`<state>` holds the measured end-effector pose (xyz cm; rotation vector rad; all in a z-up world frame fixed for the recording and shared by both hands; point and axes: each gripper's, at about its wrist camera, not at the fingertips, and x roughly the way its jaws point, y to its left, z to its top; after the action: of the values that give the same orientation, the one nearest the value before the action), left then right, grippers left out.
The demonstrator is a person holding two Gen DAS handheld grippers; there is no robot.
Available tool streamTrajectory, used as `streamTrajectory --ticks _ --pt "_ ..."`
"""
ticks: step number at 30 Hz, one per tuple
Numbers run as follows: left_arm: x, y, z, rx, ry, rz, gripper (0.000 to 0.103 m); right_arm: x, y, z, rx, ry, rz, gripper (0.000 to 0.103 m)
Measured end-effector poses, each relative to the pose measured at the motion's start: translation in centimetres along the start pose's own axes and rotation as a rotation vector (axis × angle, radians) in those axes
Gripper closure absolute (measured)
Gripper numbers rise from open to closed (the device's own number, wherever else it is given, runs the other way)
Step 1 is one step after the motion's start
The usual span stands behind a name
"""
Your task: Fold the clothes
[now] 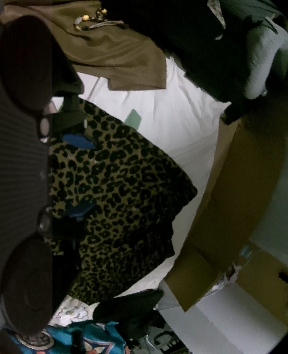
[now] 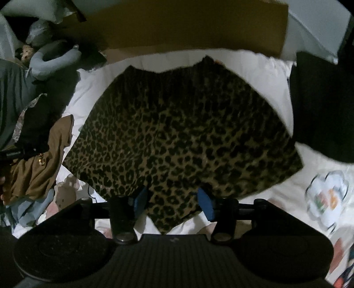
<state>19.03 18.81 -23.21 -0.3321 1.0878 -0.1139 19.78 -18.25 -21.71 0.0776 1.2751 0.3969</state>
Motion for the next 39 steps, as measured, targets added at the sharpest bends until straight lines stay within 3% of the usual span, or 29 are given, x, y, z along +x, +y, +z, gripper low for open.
streamTrajectory --ticks 5,12,24,31,39 --pt "0.4 -0.7 1.2 0.019 -0.010 0.009 0.046 -1.4 -1.9 3.4 -0.053 0.011 0.020 0.041" --pt "3.5 -2.1 3.8 0.058 -0.018 0.025 0.045 -0.1 -3.0 8.9 -0.182 0.012 -0.035 0.039" --pt "13.8 -4.1 8.8 0.145 -0.005 0.030 0.048 11.7 -5.4 12.9 -0.291 0.007 -0.101 0.040" --pt "19.1 -4.4 11.5 0.187 0.011 0.029 0.049 17.7 -7.3 14.8 -0.258 -0.018 -0.100 0.040" --pt "23.5 -4.7 14.1 0.221 0.002 0.008 0.049 21.5 -9.5 17.2 -0.194 -0.068 -0.104 0.040"
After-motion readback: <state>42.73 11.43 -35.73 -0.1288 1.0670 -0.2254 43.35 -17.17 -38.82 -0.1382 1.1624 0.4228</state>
